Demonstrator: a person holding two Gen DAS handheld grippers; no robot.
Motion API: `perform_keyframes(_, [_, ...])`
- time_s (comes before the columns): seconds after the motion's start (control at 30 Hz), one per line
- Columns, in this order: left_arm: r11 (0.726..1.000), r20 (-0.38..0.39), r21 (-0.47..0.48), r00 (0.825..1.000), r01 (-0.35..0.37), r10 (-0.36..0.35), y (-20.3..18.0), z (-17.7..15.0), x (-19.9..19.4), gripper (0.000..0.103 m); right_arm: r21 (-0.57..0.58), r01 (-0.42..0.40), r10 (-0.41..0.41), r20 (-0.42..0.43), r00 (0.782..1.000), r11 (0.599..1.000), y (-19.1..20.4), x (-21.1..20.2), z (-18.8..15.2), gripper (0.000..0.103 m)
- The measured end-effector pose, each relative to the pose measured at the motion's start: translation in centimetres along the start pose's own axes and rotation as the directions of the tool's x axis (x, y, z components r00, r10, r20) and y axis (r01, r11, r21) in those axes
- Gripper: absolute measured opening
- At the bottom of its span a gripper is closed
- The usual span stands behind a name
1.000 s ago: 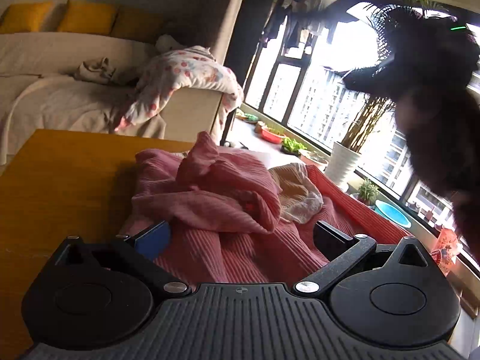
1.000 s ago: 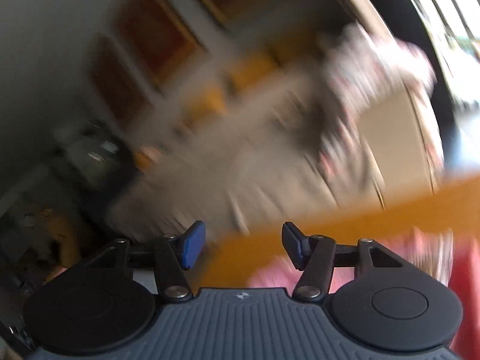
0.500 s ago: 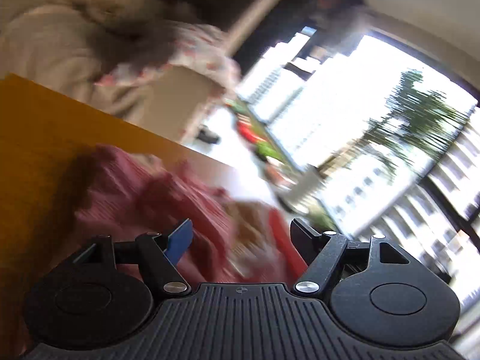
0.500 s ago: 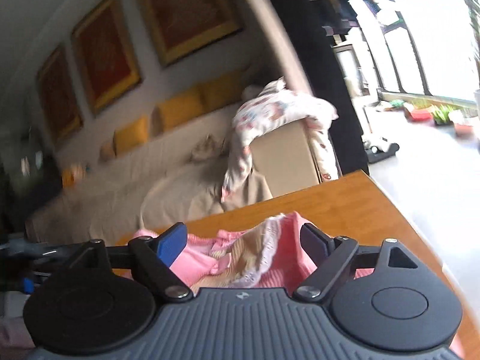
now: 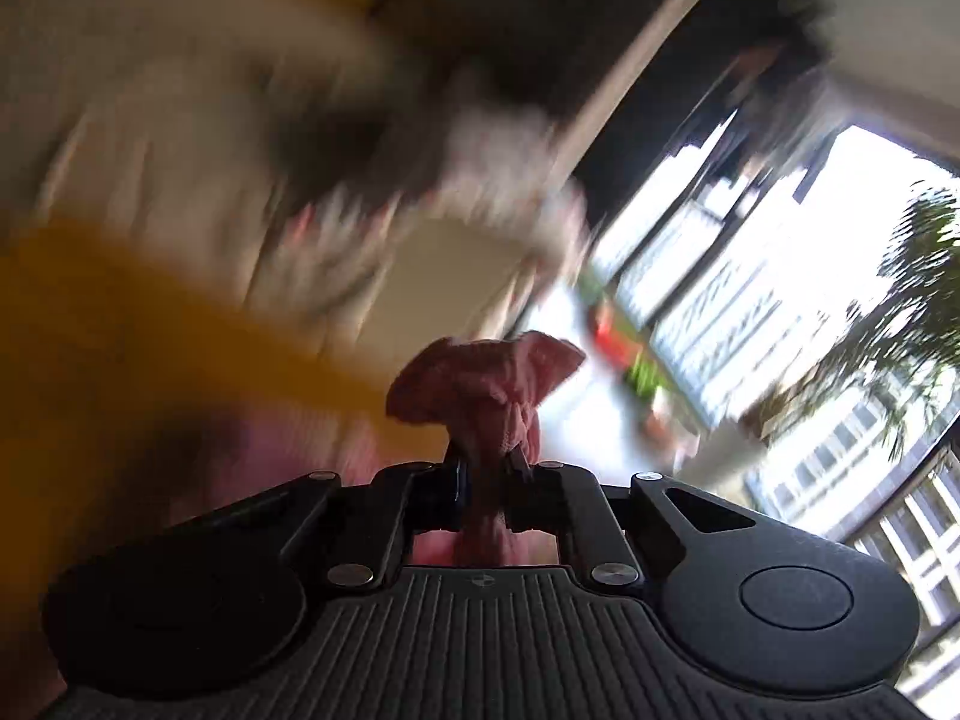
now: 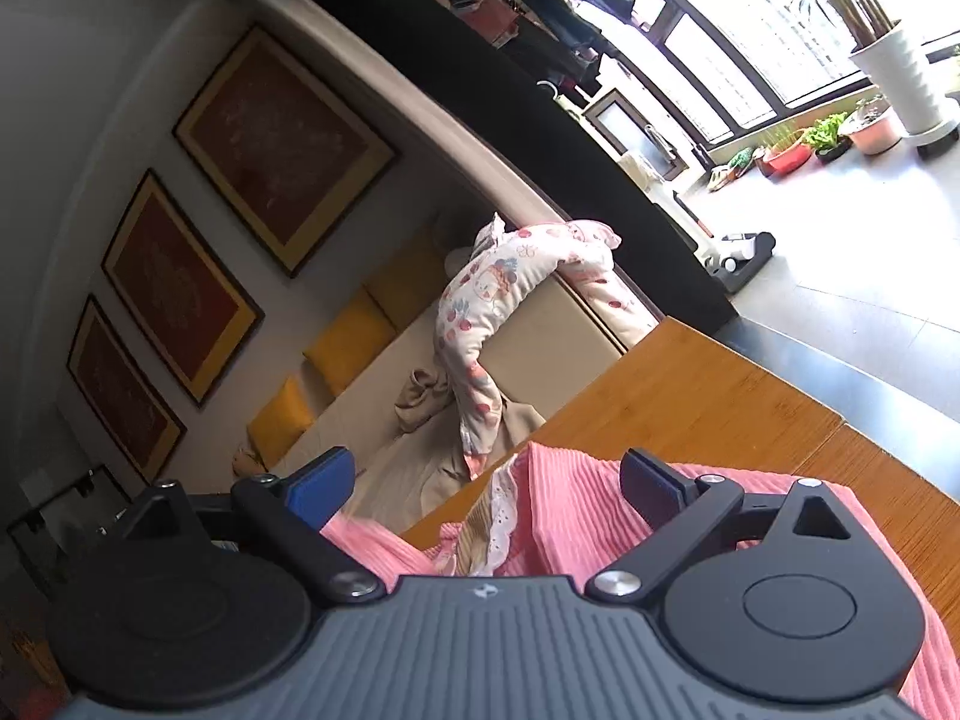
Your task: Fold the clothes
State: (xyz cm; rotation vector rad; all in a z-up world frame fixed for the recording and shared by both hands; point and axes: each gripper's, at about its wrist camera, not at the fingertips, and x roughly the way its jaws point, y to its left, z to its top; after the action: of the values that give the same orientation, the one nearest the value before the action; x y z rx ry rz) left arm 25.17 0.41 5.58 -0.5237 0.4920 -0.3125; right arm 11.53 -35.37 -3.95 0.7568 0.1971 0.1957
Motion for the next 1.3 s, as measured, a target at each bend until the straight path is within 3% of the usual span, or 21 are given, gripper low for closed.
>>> perform_keyframes(0.07, [0.997, 0.065, 0.046, 0.996, 0.057, -0.06, -2.3, 1.4, -0.6, 0.012, -0.002, 0.003, -0.003, 0.008, 1.0, 1.0, 0.0, 0.0, 0.0, 0.096])
perform_keyframes(0.13, [0.989, 0.005, 0.05, 0.99, 0.138, -0.139, -4.0, 0.7, 0.2, 0.013, -0.007, 0.012, -0.012, 0.006, 1.0, 1.0, 0.2, 0.0, -0.1, 0.096])
perform_keyframes(0.17, [0.982, -0.068, 0.056, 0.982, 0.178, -0.174, -4.6, -0.5, 1.0, 0.022, -0.007, 0.017, -0.017, 0.003, 1.0, 1.0, 0.2, 0.1, 0.0, 0.096])
perform_keyframes(0.2, [0.974, -0.143, 0.059, 0.968, 0.217, -0.207, -5.1, -1.8, 1.8, 0.051, -0.004, 0.024, -0.024, 0.003, 1.0, 1.0, 0.2, 0.1, 0.0, 0.096])
perform_keyframes(0.27, [0.952, -0.303, 0.07, 0.916, 0.296, -0.263, -5.3, -4.9, 2.4, 0.08, 0.002, 0.035, -0.035, 0.007, 0.999, 0.999, 0.1, 0.1, 0.0, 0.096])
perform_keyframes(0.33, [0.925, -0.456, 0.067, 0.836, 0.375, -0.305, -5.5, -8.1, 2.9, 0.082, 0.0, 0.047, -0.047, 0.009, 0.999, 0.999, 0.1, 0.0, 0.0, 0.096])
perform_keyframes(0.37, [0.917, -0.473, 0.091, 0.827, 0.389, -0.304, -5.3, -8.8, 2.2, 0.084, -0.003, 0.053, -0.053, 0.006, 0.999, 0.999, 0.1, 0.1, 0.0, 0.096])
perform_keyframes(0.43, [0.906, -0.446, 0.164, 0.849, 0.39, -0.285, -4.4, -8.7, -0.2, 0.091, -0.013, 0.062, -0.062, -0.008, 0.998, 0.998, 0.2, 0.3, 0.0, 0.09])
perform_keyframes(0.5, [0.899, -0.368, 0.269, 0.9, 0.345, -0.235, -3.2, -7.2, -2.9, 0.095, -0.04, 0.052, -0.053, -0.033, 0.998, 0.998, 0.6, 0.7, -0.1, 0.079])
perform_keyframes(0.57, [0.887, -0.262, 0.4, 0.956, 0.23, -0.129, -1.5, -5.8, -4.9, 0.095, -0.103, 0.051, -0.057, -0.059, 0.997, 0.993, 1.7, 1.2, -0.3, 0.067])
perform_keyframes(0.63, [0.841, -0.166, 0.534, 0.986, 0.083, 0.008, 0.2, -4.7, -5.5, 0.096, -0.181, 0.05, -0.067, -0.088, 0.994, 0.982, 3.0, 1.8, -0.6, 0.059])
perform_keyframes(0.7, [0.762, -0.111, 0.647, 0.983, -0.041, 0.146, 2.4, -4.7, -5.3, 0.096, -0.29, 0.035, -0.077, -0.132, 0.988, 0.956, 4.9, 2.7, -1.0, 0.059])
perform_keyframes(0.77, [0.71, -0.114, 0.7, 0.971, -0.071, 0.21, 3.9, -5.3, -4.7, 0.096, -0.405, 0.016, -0.107, -0.201, 0.974, 0.914, 6.6, 4.3, -1.7, 0.06])
perform_keyframes(0.9, [0.705, -0.163, 0.708, 0.961, -0.044, 0.223, 5.2, -5.9, -3.1, 0.096, -0.565, -0.01, -0.196, -0.302, 0.933, 0.825, 8.8, 7.9, -3.1, 0.063])
perform_keyframes(0.97, [0.702, -0.146, 0.709, 0.959, -0.07, 0.243, 5.4, -6.4, -2.1, 0.096, -0.595, -0.025, -0.221, -0.336, 0.915, 0.803, 9.4, 9.6, -3.5, 0.056])
perform_keyframes(1.0, [0.708, -0.135, 0.701, 0.958, -0.088, 0.254, 5.7, -6.1, -1.9, 0.096, -0.607, -0.031, -0.229, -0.346, 0.91, 0.794, 9.8, 10.3, -3.6, 0.046])
perform_keyframes(1.1, [0.738, -0.101, 0.657, 0.952, -0.155, 0.289, 6.9, -5.4, -2.6, 0.096, -0.653, -0.064, -0.207, -0.329, 0.921, 0.755, 12.5, 11.9, -3.5, 0.029])
perform_keyframes(1.23, [0.769, -0.069, 0.599, 0.943, -0.223, 0.327, 8.8, -3.9, -4.2, 0.096, -0.705, -0.105, -0.104, -0.247, 0.963, 0.701, 17.5, 12.1, -1.5, 0.025])
perform_keyframes(1.3, [0.774, -0.062, 0.587, 0.939, -0.239, 0.337, 9.4, -3.6, -4.9, 0.096, -0.727, -0.12, -0.077, -0.231, 0.97, 0.677, 18.8, 11.9, -0.6, 0.025])
